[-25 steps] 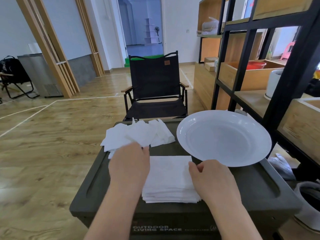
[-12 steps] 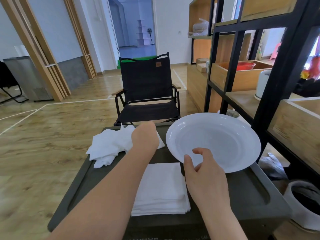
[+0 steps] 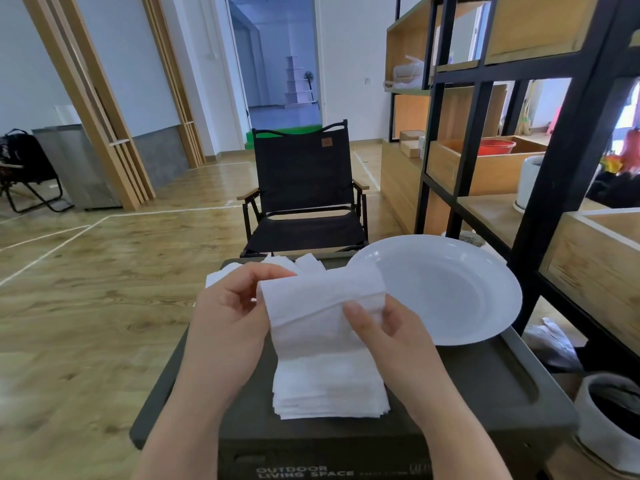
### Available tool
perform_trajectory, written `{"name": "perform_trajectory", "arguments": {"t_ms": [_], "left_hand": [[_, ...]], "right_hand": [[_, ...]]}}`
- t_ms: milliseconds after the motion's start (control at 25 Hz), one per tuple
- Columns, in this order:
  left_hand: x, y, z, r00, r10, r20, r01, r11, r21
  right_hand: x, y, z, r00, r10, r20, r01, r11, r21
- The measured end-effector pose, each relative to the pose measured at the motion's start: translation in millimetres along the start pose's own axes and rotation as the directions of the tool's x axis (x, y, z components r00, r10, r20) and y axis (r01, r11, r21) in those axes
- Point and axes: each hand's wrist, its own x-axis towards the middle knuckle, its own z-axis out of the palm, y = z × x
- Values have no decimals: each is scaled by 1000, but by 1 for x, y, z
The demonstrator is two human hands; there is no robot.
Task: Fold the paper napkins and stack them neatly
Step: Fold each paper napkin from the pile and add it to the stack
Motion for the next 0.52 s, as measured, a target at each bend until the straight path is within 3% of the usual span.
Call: {"name": "perform_trajectory", "arguments": {"t_ms": [120,240,360,520], "left_hand": [[-3,-12,-5,996,-66,-54,65,998,-25],[-3,-23,-9,990,-115,-80,117,993,14],[-4,-29,-12,986,-76,-148,81,996,30],[-5,-33,-18,975,1,-220,5,1000,23]], "right_hand": [[-6,-6,-2,998,10,59,-15,996,87],[-6,-9,1,1000,-3,14,2,995,101],[-6,-8,5,1000,-3,-19,4,999,35],[-7,-11,8,999,5,41,-8,998,68]]}}
